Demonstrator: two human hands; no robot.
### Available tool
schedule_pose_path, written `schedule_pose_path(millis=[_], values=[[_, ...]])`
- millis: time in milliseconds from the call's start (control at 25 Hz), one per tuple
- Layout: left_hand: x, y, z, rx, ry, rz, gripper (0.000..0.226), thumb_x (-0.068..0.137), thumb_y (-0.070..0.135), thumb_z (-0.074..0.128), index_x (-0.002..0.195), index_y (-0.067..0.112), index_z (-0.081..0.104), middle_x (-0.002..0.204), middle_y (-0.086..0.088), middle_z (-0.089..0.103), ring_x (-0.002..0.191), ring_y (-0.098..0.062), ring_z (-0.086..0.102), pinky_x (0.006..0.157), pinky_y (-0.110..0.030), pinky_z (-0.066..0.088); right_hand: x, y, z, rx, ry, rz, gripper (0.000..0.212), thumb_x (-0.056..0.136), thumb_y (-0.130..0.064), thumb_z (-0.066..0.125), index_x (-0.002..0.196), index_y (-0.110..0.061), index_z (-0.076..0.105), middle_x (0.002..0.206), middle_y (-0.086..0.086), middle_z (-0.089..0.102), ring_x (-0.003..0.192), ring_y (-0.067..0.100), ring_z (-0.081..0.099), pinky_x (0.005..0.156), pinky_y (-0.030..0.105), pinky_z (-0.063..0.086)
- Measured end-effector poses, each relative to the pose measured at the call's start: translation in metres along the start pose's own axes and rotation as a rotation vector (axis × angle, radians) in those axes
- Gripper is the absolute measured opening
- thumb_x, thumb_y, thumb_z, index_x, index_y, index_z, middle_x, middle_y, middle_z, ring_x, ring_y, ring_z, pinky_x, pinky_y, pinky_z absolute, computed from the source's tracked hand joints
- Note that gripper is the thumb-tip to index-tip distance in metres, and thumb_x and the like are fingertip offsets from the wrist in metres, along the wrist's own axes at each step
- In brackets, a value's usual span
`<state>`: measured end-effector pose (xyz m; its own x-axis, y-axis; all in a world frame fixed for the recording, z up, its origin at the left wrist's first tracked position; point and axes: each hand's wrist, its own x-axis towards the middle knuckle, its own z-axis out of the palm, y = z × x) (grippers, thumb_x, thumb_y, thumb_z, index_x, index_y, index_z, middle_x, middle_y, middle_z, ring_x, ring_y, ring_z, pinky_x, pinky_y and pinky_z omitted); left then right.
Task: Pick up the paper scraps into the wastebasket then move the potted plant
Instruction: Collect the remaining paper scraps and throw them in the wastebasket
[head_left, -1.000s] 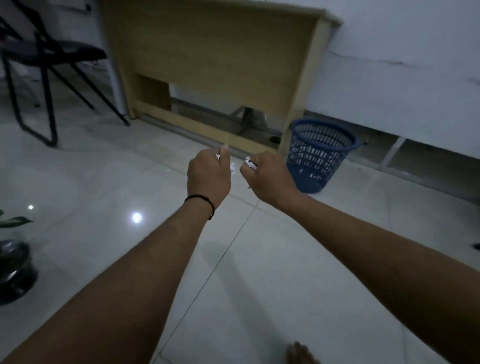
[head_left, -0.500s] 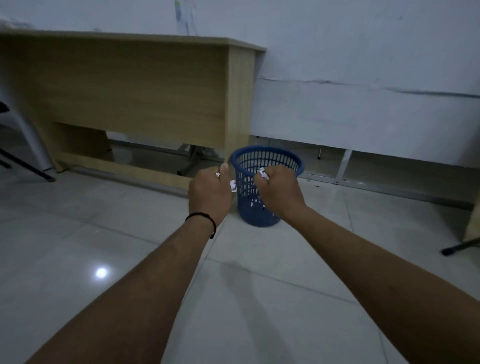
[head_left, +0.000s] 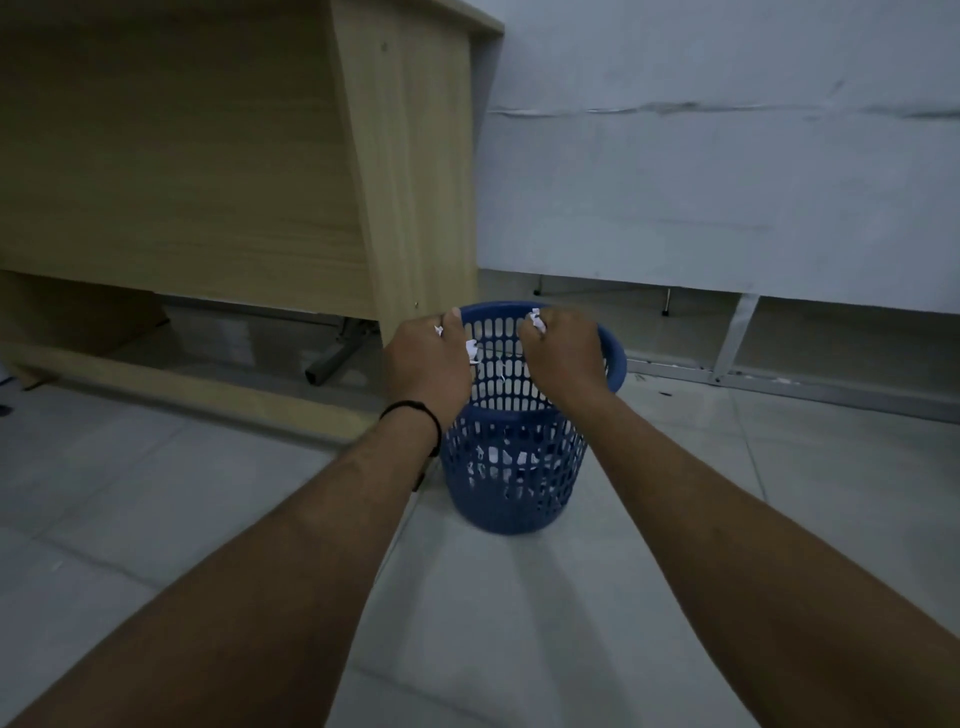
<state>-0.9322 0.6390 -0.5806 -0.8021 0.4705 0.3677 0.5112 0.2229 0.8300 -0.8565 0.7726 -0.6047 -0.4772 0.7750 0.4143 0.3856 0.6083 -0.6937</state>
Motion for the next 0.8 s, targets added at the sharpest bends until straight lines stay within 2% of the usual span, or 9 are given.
schedule_pose_path(millis=[120,240,320,440,520,600,680,800], values=[[0.023,-0.008,0.025,0.047,0.028,-0.017,0.056,0.103,0.033,0.043,0.049,0.020,0.037,0.049,0.004,0.044,0.045,-0.010,0.039,0.044,-0.026,0.022,0.035,0.020,0.023,-0.086,-0.115,0.022,0.038,0.098,-0.015,0.043,0.060,-0.014,0.047,0.059,0.002,0.050,0.053,0.016,0.046,0.047,0.030,0.030],[0.037,-0.019,0.043,0.084,0.019,-0.006,0.056,0.103,0.035,0.043,0.049,0.022,0.035,0.049,0.005,0.039,0.045,-0.011,0.036,0.045,-0.027,0.020,0.052,0.038,0.045,-0.110,-0.167,0.080,0.035,0.099,-0.026,0.047,0.071,-0.010,0.057,0.071,0.007,0.060,0.068,0.026,0.058,0.057,0.033,0.041],[0.047,-0.029,0.052,0.080,0.018,-0.015,0.055,0.102,0.037,0.043,0.049,0.022,0.038,0.051,0.003,0.044,0.049,-0.015,0.041,0.047,-0.027,0.023,0.057,0.047,0.056,-0.153,-0.189,0.095,0.041,0.094,-0.046,0.054,0.074,-0.010,0.061,0.073,0.006,0.062,0.072,0.026,0.061,0.058,0.031,0.042],[0.059,-0.041,0.062,0.047,0.014,-0.040,0.051,0.100,0.043,0.042,0.057,0.020,0.056,0.066,-0.001,0.065,0.060,-0.020,0.059,0.054,-0.028,0.041,0.053,0.047,0.057,-0.269,-0.232,0.094,0.058,0.081,-0.071,0.061,0.067,-0.014,0.063,0.064,0.000,0.061,0.063,0.017,0.060,0.054,0.026,0.041],[0.061,-0.043,0.066,0.011,0.007,-0.046,0.052,0.101,0.042,0.042,0.056,0.018,0.054,0.064,0.001,0.064,0.058,-0.015,0.058,0.053,-0.028,0.043,0.043,0.045,0.054,-0.296,-0.196,0.040,0.053,0.083,-0.067,0.062,0.069,-0.016,0.070,0.065,-0.002,0.065,0.064,0.014,0.062,0.057,0.027,0.047],[0.062,-0.040,0.070,-0.010,-0.004,-0.024,0.055,0.102,0.038,0.042,0.051,0.020,0.042,0.056,0.006,0.054,0.050,-0.008,0.048,0.044,-0.023,0.035,0.032,0.044,0.050,-0.381,-0.186,-0.004,0.043,0.090,-0.052,0.061,0.069,-0.016,0.068,0.064,-0.001,0.062,0.065,0.018,0.063,0.057,0.027,0.043],[0.064,-0.039,0.075,-0.019,-0.028,-0.009,0.054,0.103,0.037,0.041,0.053,0.018,0.042,0.058,0.004,0.056,0.049,-0.007,0.047,0.038,-0.016,0.029,0.023,0.044,0.045,-0.470,-0.255,-0.001,0.035,0.096,-0.039,0.057,0.074,-0.012,0.064,0.068,0.002,0.059,0.066,0.021,0.059,0.056,0.027,0.037],[0.073,-0.046,0.093,-0.097,-0.088,-0.050,0.054,0.103,0.041,0.039,0.058,0.014,0.048,0.070,-0.001,0.063,0.058,-0.016,0.056,0.051,-0.023,0.039,0.019,0.049,0.036,-0.457,-0.255,0.047,0.026,0.099,-0.028,0.049,0.089,-0.011,0.066,0.086,0.008,0.067,0.071,0.022,0.056,0.062,0.029,0.037]])
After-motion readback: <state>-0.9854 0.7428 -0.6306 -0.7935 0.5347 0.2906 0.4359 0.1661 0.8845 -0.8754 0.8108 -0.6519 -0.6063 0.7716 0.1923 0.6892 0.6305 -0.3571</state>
